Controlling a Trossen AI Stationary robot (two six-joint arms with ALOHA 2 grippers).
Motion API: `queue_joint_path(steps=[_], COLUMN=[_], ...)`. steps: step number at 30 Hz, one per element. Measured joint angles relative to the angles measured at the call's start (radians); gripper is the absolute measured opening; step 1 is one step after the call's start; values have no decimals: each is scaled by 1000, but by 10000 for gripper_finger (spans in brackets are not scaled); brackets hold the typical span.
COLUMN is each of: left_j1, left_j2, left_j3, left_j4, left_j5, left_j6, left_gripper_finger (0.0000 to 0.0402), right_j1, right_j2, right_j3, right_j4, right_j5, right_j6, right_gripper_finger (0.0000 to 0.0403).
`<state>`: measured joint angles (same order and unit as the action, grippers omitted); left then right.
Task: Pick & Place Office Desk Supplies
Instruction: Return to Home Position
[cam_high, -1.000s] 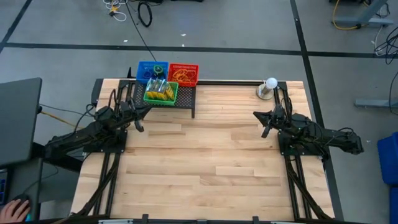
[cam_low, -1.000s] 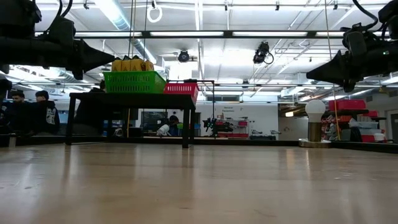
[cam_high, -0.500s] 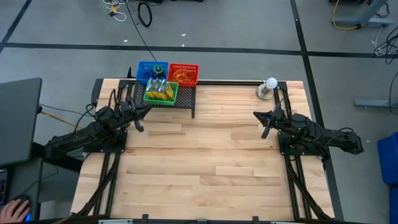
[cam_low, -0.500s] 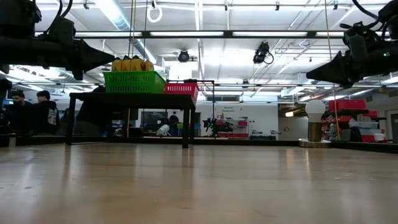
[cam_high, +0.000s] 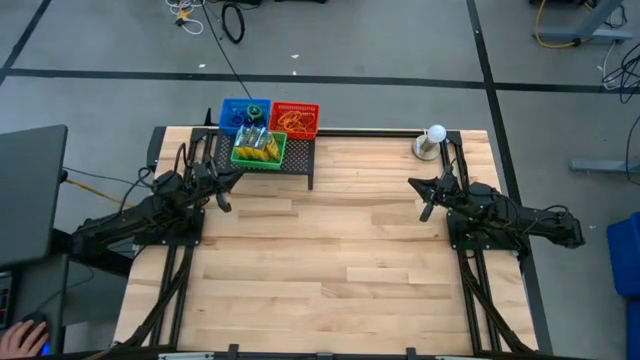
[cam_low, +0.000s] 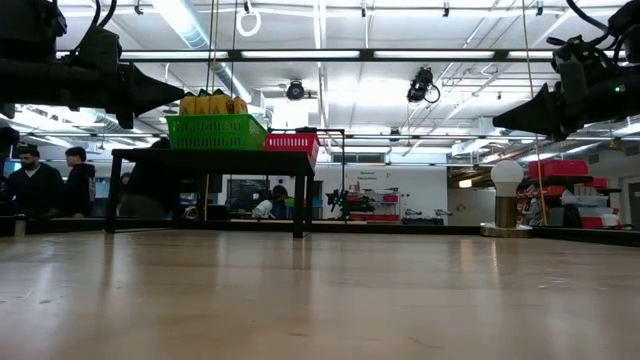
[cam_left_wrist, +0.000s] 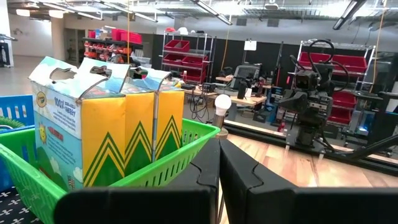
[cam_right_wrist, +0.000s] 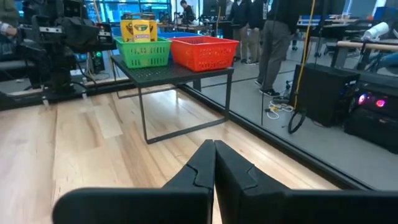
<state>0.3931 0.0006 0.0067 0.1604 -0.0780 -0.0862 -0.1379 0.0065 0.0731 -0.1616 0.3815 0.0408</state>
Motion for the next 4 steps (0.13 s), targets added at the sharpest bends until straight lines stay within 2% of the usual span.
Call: queue_joint_path(steps=[4], left_j1=[0], left_j2=[0], left_j3=[0], left_j4=[0], left_j5=[0], left_j6=[0], left_gripper_finger=[7], right_j1=[0], right_j2=[0], right_j3=[0], right_j4=[0], right_j5=[-1], right_j6=[-4], right_gripper_finger=[7])
